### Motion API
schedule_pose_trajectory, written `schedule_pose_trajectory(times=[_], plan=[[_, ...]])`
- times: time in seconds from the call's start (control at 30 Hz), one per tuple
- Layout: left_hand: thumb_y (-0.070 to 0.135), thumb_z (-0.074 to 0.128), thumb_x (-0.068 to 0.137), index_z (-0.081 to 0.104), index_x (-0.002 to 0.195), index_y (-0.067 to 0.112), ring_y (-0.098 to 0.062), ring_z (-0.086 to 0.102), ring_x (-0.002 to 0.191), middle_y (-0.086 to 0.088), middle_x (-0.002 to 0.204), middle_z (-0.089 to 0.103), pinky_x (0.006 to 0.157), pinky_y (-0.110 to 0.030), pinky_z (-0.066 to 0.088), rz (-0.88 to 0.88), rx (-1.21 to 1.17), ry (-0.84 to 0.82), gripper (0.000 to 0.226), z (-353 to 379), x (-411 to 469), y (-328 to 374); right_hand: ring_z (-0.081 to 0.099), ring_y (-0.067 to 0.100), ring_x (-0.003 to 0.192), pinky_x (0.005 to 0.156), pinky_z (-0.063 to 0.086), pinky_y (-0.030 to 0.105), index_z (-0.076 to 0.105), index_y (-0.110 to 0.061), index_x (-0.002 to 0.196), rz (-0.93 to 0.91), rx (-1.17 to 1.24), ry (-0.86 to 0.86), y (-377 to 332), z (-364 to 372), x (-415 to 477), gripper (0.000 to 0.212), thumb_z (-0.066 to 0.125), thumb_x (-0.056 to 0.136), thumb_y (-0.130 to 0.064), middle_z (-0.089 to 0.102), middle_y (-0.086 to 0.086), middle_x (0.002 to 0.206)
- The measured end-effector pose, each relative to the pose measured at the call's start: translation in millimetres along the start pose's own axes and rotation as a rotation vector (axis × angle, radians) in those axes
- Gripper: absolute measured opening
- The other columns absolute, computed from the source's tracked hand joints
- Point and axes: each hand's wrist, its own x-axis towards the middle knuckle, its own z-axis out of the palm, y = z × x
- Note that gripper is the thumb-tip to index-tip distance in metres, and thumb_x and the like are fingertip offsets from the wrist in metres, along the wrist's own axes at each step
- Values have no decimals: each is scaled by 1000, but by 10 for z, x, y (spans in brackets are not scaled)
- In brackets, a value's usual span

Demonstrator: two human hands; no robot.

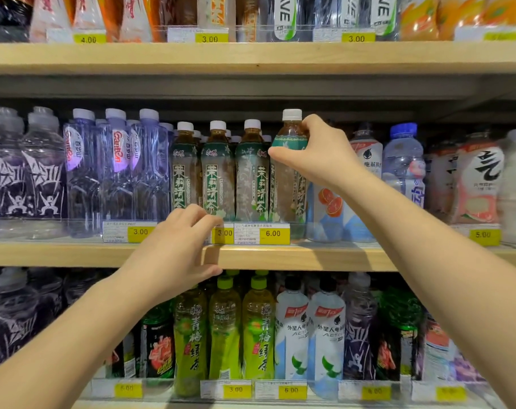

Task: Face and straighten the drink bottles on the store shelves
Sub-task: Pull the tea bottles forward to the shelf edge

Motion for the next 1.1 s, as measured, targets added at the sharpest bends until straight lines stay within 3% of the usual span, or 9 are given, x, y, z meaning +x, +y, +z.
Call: schedule_pose_trajectory(times=[0.13, 0.3, 0.43, 0.6, 0.87, 1.1], plan=[[61, 73, 75, 36, 143, 35, -11, 39, 122, 13, 133, 39, 99, -31, 45, 4, 2, 10, 81, 12, -8, -7, 63, 21, 92, 74, 57, 41, 50, -23, 120, -13, -187, 33, -53, 9, 13, 66, 64, 80, -74, 63, -3, 102], [60, 72, 76, 37, 144, 34, -11, 39, 123, 13, 134, 39, 100, -30, 43, 1, 6, 18, 81, 20, -12, 0, 59, 24, 100, 68, 49, 37, 57, -21, 116, -60, -353, 70, -117, 22, 35, 65, 59, 82, -77, 60, -3, 94], [60, 72, 76, 37, 144, 34, -11, 39, 122, 12, 133, 39, 100, -31, 44, 0, 7, 13, 81, 16, -14, 13, 63, 24, 96, 73, 55, 39, 61, -18, 115, -5, -313, 30, -139, 29, 69, 64, 64, 82, -73, 65, 3, 108], [59, 72, 76, 38, 143, 34, -11, 39, 121, 13, 132, 40, 98, -31, 45, -8, -3, 8, 80, 8, -26, 15, 64, 24, 95, 68, 48, 34, 64, -14, 108, 20, -276, -5, -112, 43, 108, 57, 67, 85, -66, 67, 4, 103], [58, 71, 78, 34, 145, 34, -13, 35, 128, 12, 138, 36, 106, -36, 41, -33, -4, -29, 80, -19, -27, 60, 58, 21, 86, 63, 44, 33, 59, -12, 115, 37, -271, -4, -103, 90, 96, 59, 66, 89, -64, 63, 3, 102], [59, 70, 79, 34, 144, 37, -16, 36, 127, 9, 136, 35, 106, -38, 40, -45, -20, -24, 77, 11, -2, 123, 60, 26, 111, 81, 51, 37, 54, -11, 127, 19, -152, 34, -42, 105, 30, 60, 71, 88, -53, 62, 8, 122]])
